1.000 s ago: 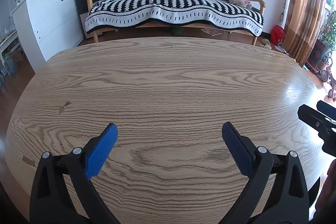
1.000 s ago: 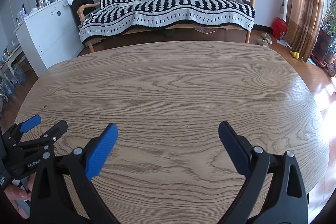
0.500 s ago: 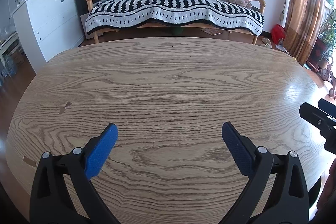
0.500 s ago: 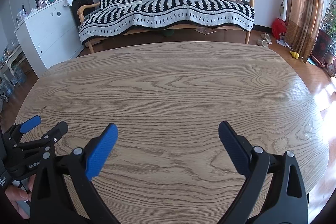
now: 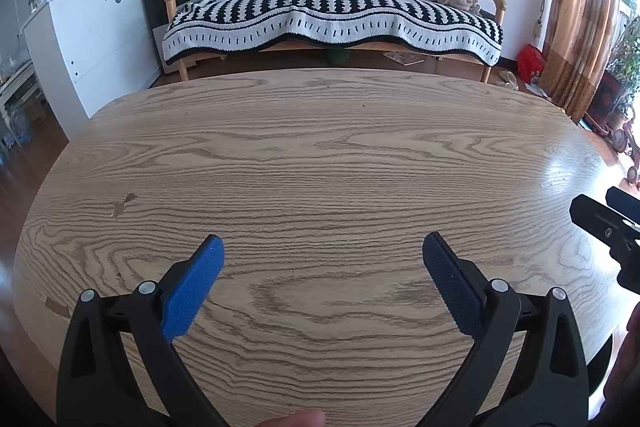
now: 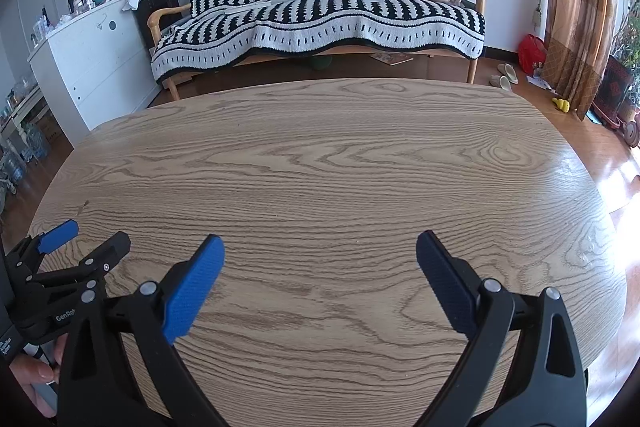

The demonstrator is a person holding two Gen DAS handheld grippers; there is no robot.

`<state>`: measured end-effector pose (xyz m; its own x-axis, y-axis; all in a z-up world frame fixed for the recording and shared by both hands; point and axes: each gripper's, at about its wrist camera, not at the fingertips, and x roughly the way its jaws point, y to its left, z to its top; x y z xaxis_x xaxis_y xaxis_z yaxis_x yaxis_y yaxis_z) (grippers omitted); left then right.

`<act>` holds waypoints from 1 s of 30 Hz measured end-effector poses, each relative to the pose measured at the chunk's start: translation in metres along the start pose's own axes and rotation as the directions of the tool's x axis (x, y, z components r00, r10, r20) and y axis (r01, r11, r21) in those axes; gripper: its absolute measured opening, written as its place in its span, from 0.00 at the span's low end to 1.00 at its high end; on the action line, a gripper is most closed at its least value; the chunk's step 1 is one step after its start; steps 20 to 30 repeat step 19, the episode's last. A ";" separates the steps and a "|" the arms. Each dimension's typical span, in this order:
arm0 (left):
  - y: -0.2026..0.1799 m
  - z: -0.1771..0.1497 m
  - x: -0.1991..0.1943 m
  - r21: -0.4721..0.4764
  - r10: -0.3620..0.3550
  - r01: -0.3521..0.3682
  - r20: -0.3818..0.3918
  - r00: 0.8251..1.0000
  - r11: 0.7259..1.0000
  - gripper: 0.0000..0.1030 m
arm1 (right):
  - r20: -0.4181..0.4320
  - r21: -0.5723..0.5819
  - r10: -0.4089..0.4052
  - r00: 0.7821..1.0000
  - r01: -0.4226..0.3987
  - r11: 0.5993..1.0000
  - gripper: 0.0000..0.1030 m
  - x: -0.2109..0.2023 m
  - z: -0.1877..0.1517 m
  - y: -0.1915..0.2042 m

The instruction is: Collect trash

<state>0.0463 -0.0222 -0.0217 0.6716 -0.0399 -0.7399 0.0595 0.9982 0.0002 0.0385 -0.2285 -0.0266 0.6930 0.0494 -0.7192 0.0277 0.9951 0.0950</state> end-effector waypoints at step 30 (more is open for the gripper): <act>0.003 0.002 0.004 0.012 0.001 -0.001 -0.003 1.000 1.000 0.94 | 0.000 0.003 -0.004 1.000 0.004 1.000 0.92 -0.002 -0.002 -0.005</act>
